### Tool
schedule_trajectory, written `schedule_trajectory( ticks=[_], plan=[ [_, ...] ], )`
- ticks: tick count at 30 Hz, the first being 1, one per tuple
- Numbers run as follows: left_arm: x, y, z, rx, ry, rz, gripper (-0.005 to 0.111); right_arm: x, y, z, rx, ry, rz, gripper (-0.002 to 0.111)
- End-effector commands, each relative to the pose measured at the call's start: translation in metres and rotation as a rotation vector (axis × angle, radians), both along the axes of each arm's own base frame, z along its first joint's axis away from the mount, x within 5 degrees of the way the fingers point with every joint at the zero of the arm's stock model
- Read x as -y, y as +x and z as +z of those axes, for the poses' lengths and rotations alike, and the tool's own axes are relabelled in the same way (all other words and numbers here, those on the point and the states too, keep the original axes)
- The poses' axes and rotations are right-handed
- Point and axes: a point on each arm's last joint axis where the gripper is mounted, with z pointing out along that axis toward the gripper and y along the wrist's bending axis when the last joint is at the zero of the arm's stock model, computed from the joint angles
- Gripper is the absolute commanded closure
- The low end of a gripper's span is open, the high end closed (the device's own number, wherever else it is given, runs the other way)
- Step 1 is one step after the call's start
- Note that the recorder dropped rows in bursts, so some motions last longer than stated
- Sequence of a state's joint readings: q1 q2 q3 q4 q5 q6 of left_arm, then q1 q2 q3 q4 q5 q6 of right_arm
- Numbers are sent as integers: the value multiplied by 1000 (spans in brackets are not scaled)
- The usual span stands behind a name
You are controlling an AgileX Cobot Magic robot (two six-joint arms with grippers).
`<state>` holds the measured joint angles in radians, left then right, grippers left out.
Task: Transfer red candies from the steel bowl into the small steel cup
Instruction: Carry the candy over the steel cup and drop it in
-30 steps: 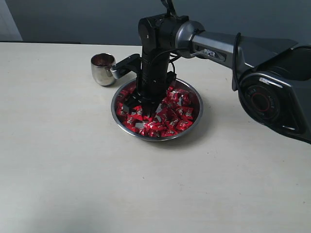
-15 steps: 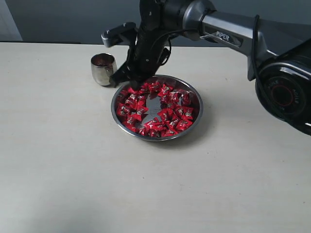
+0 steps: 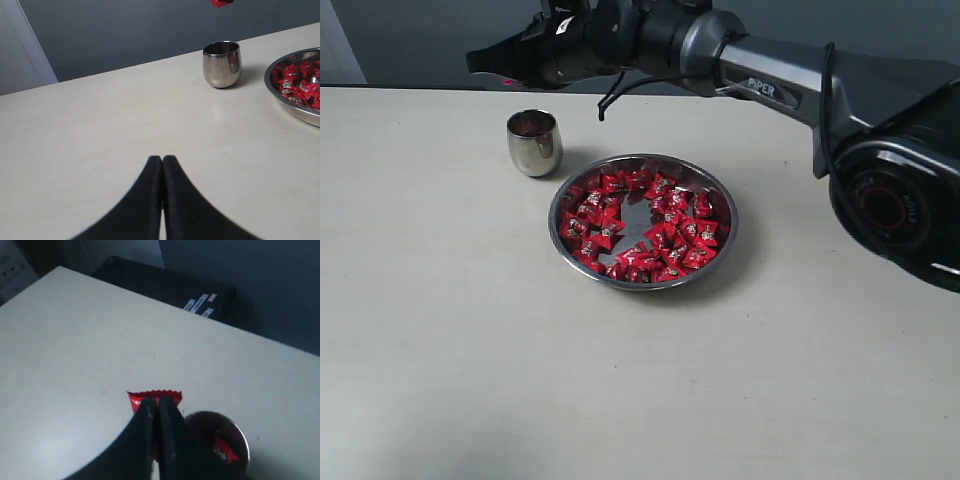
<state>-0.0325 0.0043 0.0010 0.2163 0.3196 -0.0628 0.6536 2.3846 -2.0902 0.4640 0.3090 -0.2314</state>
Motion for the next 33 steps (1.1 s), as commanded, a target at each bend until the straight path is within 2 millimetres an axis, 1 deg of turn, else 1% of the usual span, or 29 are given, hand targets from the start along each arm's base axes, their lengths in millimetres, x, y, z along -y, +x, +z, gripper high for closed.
schedule_trajectory(
  ticks=[1,7,12,18,24,33],
  plan=[
    [0,0,1,12,-3,0,106,-8,3,-16,40,31,-32,109],
    [0,0,1,12,-3,0,106,-10,8,-44,21,15,-49,109],
    [0,0,1,12,-3,0,106,-11,10,-55,32,19,-66,109],
    [0,0,1,12,-3,0,106,-10,12,-56,43,20,-73,109],
    [0,0,1,12,-3,0,106,-2,18,-57,37,20,-89,109],
    [0,0,1,12,-3,0,106,-3,18,-57,1,58,-113,109]
  ],
)
